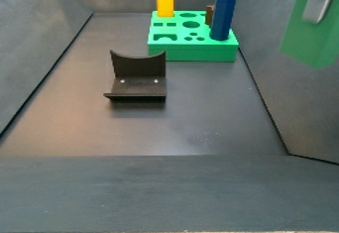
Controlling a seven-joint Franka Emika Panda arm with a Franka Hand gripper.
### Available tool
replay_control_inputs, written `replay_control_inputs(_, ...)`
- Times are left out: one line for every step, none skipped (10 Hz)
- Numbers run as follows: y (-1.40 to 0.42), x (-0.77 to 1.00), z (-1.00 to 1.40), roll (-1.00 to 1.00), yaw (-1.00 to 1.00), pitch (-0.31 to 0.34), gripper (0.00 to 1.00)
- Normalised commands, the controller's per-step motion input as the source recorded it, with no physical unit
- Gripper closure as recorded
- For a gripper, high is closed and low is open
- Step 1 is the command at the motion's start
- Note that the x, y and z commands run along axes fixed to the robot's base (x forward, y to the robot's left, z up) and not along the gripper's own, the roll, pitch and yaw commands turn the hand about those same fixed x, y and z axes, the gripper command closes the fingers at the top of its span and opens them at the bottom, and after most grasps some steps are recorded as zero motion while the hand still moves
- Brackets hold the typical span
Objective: Pick up the arch object. Move up. Move to above the board. Insert the arch object.
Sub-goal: Move to above the board.
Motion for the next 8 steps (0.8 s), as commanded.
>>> replay_control_inputs(0.09,-0.09,1.00,0.06,0.01,0.063,1.00)
replay_control_inputs(0.08,-0.07,1.00,0.04,0.00,0.062,1.00)
replay_control_inputs(0.07,-0.07,1.00,0.04,0.00,0.065,1.00)
replay_control_inputs(0.05,-0.05,0.84,0.04,-0.01,0.066,1.00)
replay_control_inputs(0.03,-0.02,0.61,0.03,-0.02,0.069,1.00)
replay_control_inputs(0.02,-0.01,0.45,0.03,-0.02,0.073,1.00)
replay_control_inputs(0.02,-0.01,0.34,0.02,-0.02,0.076,1.00)
replay_control_inputs(-1.00,0.35,0.03,-0.17,-1.00,0.030,1.00)
